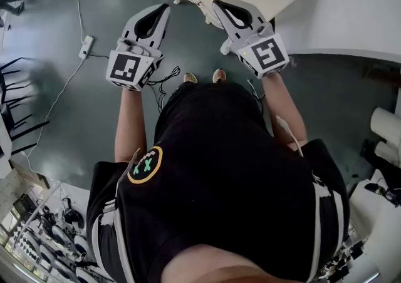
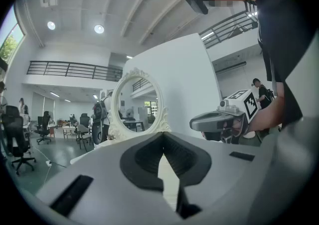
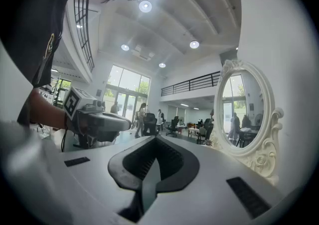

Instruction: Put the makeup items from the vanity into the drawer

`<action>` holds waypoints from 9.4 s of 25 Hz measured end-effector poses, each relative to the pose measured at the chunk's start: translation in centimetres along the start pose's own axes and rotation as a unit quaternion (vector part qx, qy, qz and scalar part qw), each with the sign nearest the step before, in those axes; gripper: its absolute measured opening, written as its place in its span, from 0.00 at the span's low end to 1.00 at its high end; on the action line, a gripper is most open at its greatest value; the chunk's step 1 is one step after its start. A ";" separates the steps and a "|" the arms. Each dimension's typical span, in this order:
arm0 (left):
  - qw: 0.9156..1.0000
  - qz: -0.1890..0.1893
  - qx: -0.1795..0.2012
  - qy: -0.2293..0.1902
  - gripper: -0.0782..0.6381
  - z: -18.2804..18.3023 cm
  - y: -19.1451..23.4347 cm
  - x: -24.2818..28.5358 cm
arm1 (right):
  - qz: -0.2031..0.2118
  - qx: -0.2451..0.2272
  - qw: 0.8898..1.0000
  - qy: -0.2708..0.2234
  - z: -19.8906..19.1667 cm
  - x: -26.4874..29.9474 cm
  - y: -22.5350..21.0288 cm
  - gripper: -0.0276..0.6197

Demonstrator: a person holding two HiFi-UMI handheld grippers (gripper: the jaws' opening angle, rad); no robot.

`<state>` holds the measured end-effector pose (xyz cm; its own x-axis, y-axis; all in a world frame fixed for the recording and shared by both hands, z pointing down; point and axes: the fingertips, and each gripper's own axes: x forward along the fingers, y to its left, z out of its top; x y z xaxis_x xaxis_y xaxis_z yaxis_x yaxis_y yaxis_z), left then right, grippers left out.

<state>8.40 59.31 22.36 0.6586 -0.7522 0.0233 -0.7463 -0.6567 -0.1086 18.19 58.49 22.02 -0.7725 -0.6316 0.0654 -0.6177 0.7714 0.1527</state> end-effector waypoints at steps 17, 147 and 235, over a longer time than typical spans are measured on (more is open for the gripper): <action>1.000 -0.001 0.002 -0.001 0.14 0.0 0.7 1.4 | 0.005 0.012 1.000 -0.007 -0.5 0.7 -1.2 0.08; 0.997 -0.050 -0.010 0.061 0.14 -22.0 58.2 49.0 | 0.108 0.050 0.933 0.339 -49.8 61.2 -45.2 0.97; 0.998 -0.012 -0.007 0.058 0.14 -20.6 58.2 49.3 | 0.101 0.003 0.993 -0.067 -15.3 62.1 -46.5 0.23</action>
<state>-4.56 -17.12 37.64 0.6615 -0.7367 0.1401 -0.7319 -0.6749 -0.0933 1.18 -17.73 34.03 -0.8931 -0.4482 -0.0384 -0.4488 0.8820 0.1436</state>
